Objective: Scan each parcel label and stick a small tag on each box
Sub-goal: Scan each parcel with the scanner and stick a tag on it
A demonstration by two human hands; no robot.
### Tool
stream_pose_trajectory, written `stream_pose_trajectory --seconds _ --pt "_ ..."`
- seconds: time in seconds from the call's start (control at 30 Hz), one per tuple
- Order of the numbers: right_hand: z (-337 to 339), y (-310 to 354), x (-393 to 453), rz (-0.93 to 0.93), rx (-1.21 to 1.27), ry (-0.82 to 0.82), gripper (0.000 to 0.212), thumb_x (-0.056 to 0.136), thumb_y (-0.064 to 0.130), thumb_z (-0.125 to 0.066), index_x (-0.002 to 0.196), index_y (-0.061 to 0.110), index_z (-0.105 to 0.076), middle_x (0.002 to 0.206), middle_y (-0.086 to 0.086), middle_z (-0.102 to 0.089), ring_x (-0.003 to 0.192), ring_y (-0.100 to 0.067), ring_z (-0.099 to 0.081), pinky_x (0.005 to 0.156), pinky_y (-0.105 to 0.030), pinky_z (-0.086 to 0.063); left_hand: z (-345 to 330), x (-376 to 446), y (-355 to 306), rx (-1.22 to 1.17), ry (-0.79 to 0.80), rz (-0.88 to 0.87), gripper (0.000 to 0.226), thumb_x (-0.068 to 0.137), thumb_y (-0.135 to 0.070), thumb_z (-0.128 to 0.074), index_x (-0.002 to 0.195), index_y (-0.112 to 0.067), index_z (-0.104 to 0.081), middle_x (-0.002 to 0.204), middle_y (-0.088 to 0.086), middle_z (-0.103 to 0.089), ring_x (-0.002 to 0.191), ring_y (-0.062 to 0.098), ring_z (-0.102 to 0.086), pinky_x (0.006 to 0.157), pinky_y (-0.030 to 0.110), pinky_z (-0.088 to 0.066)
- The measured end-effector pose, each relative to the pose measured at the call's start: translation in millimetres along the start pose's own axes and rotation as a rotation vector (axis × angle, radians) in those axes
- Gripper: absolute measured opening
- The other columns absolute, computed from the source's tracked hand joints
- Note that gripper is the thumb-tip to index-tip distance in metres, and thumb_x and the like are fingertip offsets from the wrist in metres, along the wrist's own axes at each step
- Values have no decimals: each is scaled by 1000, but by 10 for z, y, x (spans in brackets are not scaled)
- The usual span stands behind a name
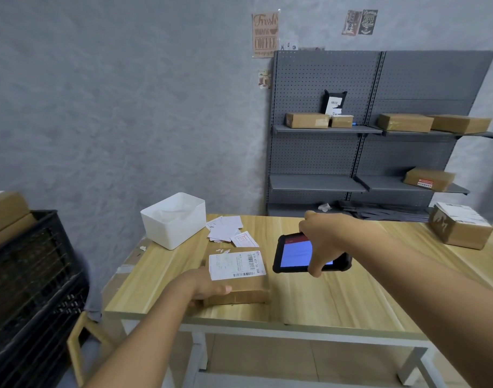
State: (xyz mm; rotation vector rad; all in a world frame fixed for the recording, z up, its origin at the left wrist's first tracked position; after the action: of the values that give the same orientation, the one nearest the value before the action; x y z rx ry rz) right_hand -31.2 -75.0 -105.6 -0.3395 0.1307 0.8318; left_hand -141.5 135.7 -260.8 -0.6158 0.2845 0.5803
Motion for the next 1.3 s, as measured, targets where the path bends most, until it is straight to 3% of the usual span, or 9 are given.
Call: stream_pose_trajectory --seconds 0.13,0.33,0.43,0.6,0.7,0.83,0.87,1.0,1.3 --pt "-67 -26 -1 0 5 52 67 53 49 -79 108 20 -54 103 4 -44 85 -20 -59 63 -30 -50 -1 -24 41 -40 -86 15 77 80 -52 -67 146 -29 -35 146 -4 -45 125 20 -49 103 35 -42" --pt "-141 -46 -35 8 7 95 66 54 48 -80 108 19 -54 103 5 -44 87 -19 -59 68 -32 -52 -16 -96 -8 -78 -150 -26 80 79 -47 -70 147 -30 -33 150 1 -32 127 21 -46 103 31 -39" --pt "-149 -41 -45 12 10 93 64 55 47 -80 107 20 -54 102 5 -44 87 -19 -58 66 -31 -50 10 -154 -27 -78 -183 -14 80 79 -44 -72 144 -22 -32 144 5 -38 123 21 -49 95 28 -41" --pt "-101 -61 -49 30 -10 41 69 52 48 -80 109 21 -51 103 5 -42 85 -19 -58 67 -32 -53 -13 -149 88 -328 -203 45 89 69 -34 -84 135 -12 -27 128 -1 -48 107 16 -51 85 27 -46" --pt "-62 -63 -59 33 -39 -19 68 52 47 -79 108 20 -51 102 4 -41 84 -18 -56 58 -30 -48 6 -143 113 -484 -222 49 90 67 -26 -86 134 -12 -28 124 -2 -53 109 19 -54 86 34 -52" --pt "13 -62 -84 33 -126 -121 70 53 47 -78 110 19 -50 105 3 -42 84 -17 -52 49 -27 -34 107 -163 31 -553 -234 13 89 70 -21 -84 139 -15 -28 126 0 -56 108 21 -57 66 30 -52" --pt "23 -68 -86 33 -141 -127 70 53 47 -78 111 19 -50 105 3 -43 84 -16 -51 48 -26 -32 159 -171 8 -532 -253 2 90 70 -21 -84 140 -15 -28 127 1 -56 109 22 -57 67 30 -53" --pt "63 -82 -97 26 -134 -145 69 55 46 -79 112 19 -50 106 1 -42 86 -17 -51 50 -27 -35 369 -189 -45 -473 -324 -29 92 67 -21 -86 141 -13 -31 132 6 -53 115 24 -56 95 41 -50" --pt "-25 -149 -39 13 -31 -184 64 54 49 -78 104 19 -50 101 3 -40 78 -15 -47 50 -26 -36 439 -174 57 -481 -331 -5 85 68 -27 -85 136 -14 -35 129 5 -54 111 22 -58 94 39 -51"
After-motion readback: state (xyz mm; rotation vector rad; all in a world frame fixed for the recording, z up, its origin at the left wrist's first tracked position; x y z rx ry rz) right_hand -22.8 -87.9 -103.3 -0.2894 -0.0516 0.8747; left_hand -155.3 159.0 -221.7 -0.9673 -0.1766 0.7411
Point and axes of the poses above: each hand's wrist, its own x-axis towards the middle knuckle, its own z-axis out of the back of the hand, y = z × x, the point moved 8 cm from there along x, towards the middle knuckle
